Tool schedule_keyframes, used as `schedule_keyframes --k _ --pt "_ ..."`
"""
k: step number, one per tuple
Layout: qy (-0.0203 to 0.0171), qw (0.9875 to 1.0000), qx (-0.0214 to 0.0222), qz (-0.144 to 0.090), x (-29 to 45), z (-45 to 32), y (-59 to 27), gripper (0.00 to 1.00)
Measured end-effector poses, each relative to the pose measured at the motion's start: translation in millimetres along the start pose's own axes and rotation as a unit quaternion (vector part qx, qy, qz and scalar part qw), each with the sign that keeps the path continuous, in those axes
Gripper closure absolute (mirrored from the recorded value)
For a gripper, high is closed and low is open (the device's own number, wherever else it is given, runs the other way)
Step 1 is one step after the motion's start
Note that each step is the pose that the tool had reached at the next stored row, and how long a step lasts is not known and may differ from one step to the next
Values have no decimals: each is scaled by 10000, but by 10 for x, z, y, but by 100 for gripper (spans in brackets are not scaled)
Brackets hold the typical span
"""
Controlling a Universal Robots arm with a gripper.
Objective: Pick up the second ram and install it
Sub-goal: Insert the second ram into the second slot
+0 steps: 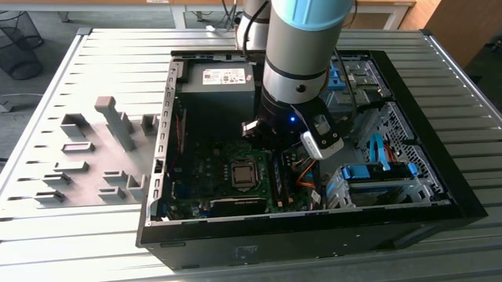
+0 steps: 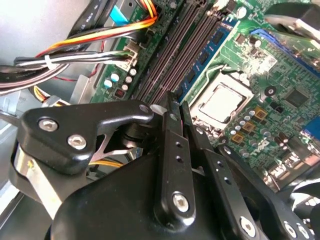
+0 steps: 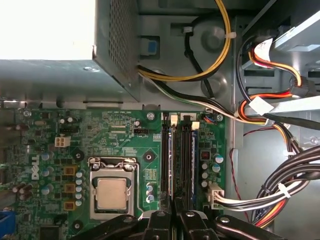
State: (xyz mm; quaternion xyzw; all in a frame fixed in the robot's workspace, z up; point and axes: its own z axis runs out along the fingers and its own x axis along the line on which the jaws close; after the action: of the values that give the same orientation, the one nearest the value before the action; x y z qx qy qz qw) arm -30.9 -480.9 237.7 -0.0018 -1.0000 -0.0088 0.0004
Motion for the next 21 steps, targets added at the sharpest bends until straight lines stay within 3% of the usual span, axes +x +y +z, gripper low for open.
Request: schedule_keyframes --k 7,21 --pt "9 10000 -1 1 -18 112 -2 86" --pt "9 10000 -1 7 -22 139 -7 86"
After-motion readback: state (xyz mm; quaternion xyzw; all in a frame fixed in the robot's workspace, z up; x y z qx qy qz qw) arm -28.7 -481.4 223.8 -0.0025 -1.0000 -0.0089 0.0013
